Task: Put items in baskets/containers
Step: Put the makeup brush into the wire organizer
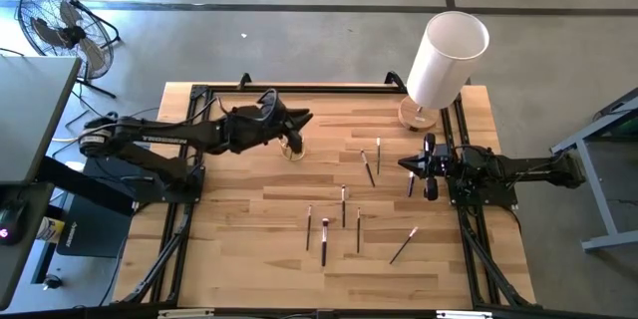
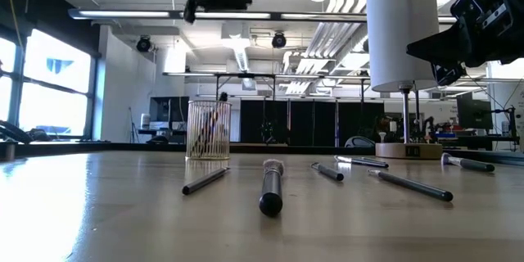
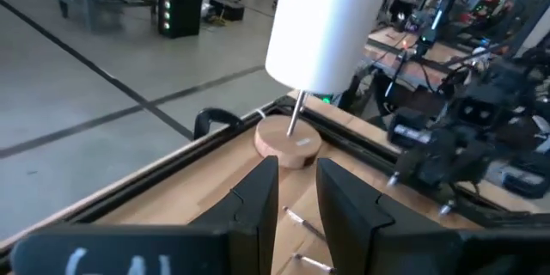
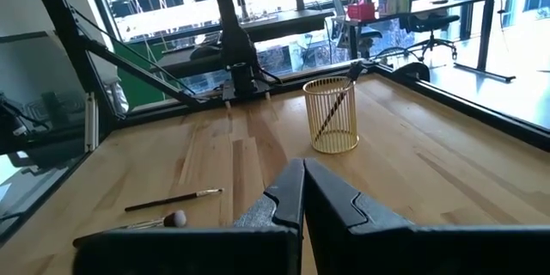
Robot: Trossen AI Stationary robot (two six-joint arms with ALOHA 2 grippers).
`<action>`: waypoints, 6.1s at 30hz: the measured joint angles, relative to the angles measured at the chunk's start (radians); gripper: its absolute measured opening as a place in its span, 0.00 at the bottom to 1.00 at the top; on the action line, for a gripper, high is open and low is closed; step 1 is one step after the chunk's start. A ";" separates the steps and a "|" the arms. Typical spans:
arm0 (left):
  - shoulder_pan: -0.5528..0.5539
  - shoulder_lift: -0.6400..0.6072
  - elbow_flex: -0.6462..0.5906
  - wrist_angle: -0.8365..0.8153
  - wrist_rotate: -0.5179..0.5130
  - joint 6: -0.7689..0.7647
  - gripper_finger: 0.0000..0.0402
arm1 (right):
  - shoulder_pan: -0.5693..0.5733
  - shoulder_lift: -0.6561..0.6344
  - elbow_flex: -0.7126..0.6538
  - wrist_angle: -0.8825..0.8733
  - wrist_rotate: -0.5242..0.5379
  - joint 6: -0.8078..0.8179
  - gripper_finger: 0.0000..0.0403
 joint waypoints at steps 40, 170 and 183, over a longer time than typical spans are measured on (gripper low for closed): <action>-0.359 -0.480 -0.297 -0.828 0.178 -0.367 0.00 | -0.075 1.053 0.954 -1.367 0.443 1.142 0.01; -0.358 -0.757 -0.297 -0.862 0.092 -0.241 0.00 | -0.383 1.447 0.722 -0.416 0.266 0.923 0.20; -0.358 -0.757 -0.297 -0.863 0.093 -0.241 0.00 | -0.396 1.573 0.814 -0.470 0.246 0.865 0.20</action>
